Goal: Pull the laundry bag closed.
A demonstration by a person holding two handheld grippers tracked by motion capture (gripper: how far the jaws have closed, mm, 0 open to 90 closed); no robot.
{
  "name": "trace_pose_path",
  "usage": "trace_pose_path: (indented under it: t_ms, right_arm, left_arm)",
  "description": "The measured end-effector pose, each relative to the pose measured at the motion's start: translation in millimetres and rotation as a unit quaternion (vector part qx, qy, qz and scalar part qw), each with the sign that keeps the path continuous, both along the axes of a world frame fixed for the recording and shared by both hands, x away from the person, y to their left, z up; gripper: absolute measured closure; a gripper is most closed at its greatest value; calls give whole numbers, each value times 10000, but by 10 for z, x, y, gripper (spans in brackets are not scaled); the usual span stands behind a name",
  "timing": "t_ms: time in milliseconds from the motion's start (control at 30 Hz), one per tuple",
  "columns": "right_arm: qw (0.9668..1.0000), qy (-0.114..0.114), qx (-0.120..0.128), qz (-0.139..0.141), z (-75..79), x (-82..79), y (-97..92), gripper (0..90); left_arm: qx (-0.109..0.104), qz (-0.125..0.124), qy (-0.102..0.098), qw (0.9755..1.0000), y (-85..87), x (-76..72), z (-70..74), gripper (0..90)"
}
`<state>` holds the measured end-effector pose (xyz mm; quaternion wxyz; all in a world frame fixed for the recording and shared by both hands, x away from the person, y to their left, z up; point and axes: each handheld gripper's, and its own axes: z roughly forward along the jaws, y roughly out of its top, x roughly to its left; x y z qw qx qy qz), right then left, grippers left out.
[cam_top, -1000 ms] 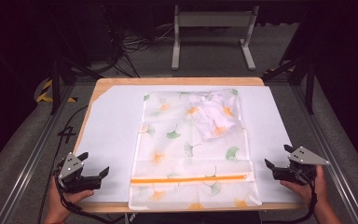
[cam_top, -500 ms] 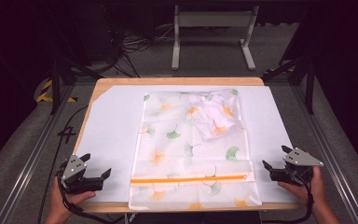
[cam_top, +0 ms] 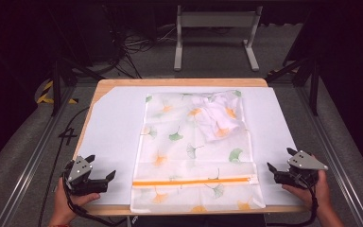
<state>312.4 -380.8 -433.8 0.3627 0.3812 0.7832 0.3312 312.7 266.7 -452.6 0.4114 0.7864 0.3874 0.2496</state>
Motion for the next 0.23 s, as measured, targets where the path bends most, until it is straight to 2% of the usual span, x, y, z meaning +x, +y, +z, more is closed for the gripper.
trace_pose_path:
  t_ms: [67, 233]
  right_arm:
    - [10000, 6, 15, -7, -1, -3, -4, 136]
    - [10000, 23, 79, -33, -2, -6, -8, 136]
  left_arm:
    - [-7, -53, -4, 10000, 0, 5, 3, 85]
    - [-79, -11, -8, 10000, -6, 4, 13, 80]
